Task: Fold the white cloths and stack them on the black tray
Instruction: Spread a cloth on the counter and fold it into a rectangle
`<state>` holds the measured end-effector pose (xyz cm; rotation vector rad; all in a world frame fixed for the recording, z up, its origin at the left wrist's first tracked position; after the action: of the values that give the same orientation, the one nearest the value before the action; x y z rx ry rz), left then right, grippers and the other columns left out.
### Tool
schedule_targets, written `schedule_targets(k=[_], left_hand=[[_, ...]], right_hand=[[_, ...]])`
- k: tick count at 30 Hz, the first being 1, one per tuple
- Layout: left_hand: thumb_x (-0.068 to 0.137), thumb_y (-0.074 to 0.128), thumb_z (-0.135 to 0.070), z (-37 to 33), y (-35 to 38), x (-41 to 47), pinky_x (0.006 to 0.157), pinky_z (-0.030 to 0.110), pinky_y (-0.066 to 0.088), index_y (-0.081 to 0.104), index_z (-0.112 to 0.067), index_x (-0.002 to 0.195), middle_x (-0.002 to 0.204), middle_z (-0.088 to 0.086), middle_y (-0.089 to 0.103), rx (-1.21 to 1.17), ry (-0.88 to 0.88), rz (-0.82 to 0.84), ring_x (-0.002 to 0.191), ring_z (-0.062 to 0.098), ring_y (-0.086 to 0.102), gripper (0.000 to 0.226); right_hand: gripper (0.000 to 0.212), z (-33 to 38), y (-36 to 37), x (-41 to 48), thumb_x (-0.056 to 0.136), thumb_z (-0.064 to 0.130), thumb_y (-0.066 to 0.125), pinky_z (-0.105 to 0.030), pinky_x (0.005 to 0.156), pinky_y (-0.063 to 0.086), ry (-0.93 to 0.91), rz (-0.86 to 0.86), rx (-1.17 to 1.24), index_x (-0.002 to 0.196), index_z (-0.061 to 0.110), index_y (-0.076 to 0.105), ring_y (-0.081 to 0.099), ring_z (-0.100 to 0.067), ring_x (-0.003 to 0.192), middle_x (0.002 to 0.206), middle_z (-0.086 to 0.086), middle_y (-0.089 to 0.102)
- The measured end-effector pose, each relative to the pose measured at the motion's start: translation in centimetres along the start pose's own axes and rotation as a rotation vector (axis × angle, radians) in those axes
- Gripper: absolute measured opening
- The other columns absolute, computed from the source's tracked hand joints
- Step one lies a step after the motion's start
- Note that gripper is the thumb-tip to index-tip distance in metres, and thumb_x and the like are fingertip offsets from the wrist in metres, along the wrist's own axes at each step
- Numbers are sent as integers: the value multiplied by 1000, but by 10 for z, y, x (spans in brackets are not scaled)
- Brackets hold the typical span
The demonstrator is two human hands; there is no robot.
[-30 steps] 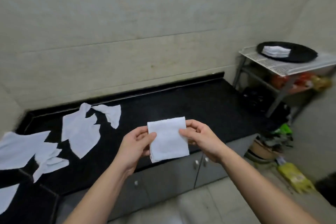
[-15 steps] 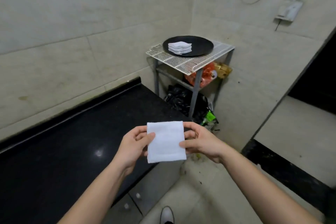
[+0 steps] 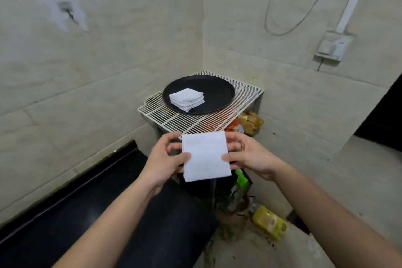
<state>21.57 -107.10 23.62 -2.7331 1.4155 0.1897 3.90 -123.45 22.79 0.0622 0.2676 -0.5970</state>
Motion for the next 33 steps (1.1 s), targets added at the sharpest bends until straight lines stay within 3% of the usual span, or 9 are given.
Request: schedule_targets(k=[5, 7, 13, 15, 20, 24, 28, 31, 33], left_hand=[[83, 69, 8, -7, 26, 89, 50, 26, 52, 52, -19, 129, 112, 17, 63, 6, -17, -71, 64, 16, 63, 57], [82, 70, 9, -5, 33, 125, 54, 30, 54, 53, -19, 129, 114, 19, 63, -3, -17, -128, 69, 20, 63, 57], [83, 65, 12, -24, 44, 231, 67, 38, 56, 51, -16, 130, 108, 14, 69, -185, -127, -334, 84, 24, 68, 56], [83, 62, 14, -31, 44, 256, 75, 42, 56, 45, -14, 137, 108, 14, 70, -220, -133, -401, 91, 28, 69, 63], [82, 57, 19, -36, 33, 312, 74, 36, 55, 41, -9, 141, 110, 15, 69, -339, -133, -597, 93, 28, 67, 67], [82, 55, 19, -28, 26, 338, 64, 30, 51, 39, -8, 142, 117, 17, 65, -331, -127, -702, 87, 25, 66, 68], [84, 55, 21, -19, 23, 347, 60, 29, 51, 47, -9, 135, 103, 10, 61, -273, -144, -762, 82, 23, 65, 60], [83, 55, 20, -11, 25, 348, 63, 30, 53, 57, -14, 118, 107, 11, 66, -172, -177, -733, 88, 26, 68, 49], [82, 56, 19, -6, 25, 347, 70, 33, 56, 58, -14, 120, 115, 13, 67, -103, -170, -706, 97, 29, 69, 50]], right_hand=[[56, 17, -56, 85, 86, -10, 66, -30, 63, 58, -4, 40, -25, 132, 18, 52, 73, -21, 91, 115, -20, 70], [56, 27, -75, 124, 87, -10, 65, -28, 63, 58, -23, 71, -74, 134, 17, 52, 72, -18, 87, 116, -20, 69], [61, 69, -118, 255, 88, 1, 70, -47, 91, 58, -12, 189, -119, 143, 15, 48, 69, -25, 107, 119, -12, 68], [62, 80, -122, 292, 89, 5, 69, -42, 91, 58, -12, 220, -128, 146, 18, 46, 68, -21, 109, 123, -7, 67], [60, 106, -117, 365, 91, 4, 66, -29, 85, 56, -47, 269, -148, 146, 17, 46, 66, -14, 109, 129, -3, 65], [63, 105, -103, 407, 89, 2, 65, -40, 102, 51, -31, 282, -186, 148, 13, 43, 62, -17, 116, 135, -5, 62], [64, 97, -97, 424, 88, 0, 63, -41, 102, 52, 8, 300, -204, 147, 13, 44, 61, -20, 117, 138, -7, 60], [63, 92, -100, 426, 88, -2, 60, -36, 100, 51, 19, 309, -245, 147, 12, 44, 59, -20, 121, 139, -7, 58], [63, 88, -103, 425, 88, -3, 59, -32, 97, 52, 10, 308, -261, 147, 12, 44, 58, -19, 122, 139, -6, 58]])
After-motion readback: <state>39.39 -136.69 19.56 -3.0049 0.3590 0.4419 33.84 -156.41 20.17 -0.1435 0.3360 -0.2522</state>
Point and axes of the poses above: each hand's wrist, its own x-axis towards the middle knuckle, its own y-axis out of the palm, z = x × y, the point moved 1 cm from there along x, towards the middle knuckle
